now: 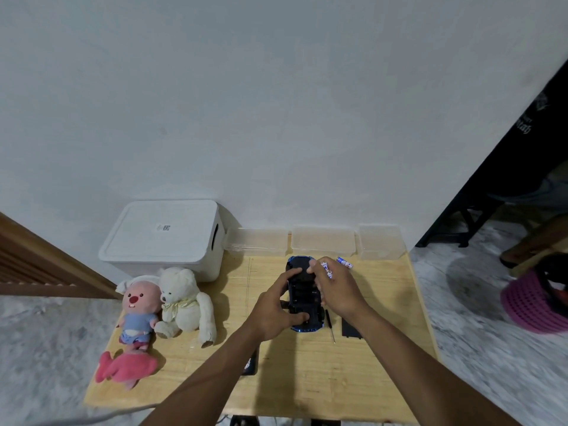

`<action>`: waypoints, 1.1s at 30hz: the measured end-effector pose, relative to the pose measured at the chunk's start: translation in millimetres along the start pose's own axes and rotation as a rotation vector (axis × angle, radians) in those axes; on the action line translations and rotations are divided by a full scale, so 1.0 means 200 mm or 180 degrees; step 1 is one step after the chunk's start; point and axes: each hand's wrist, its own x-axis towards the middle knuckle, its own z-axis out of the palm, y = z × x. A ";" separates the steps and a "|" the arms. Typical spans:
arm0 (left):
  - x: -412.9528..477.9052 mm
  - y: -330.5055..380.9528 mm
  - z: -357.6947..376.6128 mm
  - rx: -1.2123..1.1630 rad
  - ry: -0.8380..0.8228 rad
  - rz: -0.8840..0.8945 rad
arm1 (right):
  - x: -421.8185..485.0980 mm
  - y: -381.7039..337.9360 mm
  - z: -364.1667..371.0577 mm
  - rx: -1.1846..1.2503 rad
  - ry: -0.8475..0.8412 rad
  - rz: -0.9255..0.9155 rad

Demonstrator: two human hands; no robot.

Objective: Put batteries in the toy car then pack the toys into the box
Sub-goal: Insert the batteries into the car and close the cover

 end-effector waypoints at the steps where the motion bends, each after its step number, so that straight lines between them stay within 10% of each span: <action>1: 0.00 0.00 0.00 -0.0005 0.0002 0.0000 | 0.00 0.01 0.00 -0.0117 -0.0027 -0.0043; 21: 0.03 -0.01 -0.02 -0.0309 -0.0066 -0.0033 | 0.03 0.09 -0.10 -0.1246 0.0302 0.0122; 33: 0.05 -0.08 -0.03 -0.0311 -0.0274 -0.0310 | 0.01 0.31 -0.07 -0.0913 -0.0444 0.0434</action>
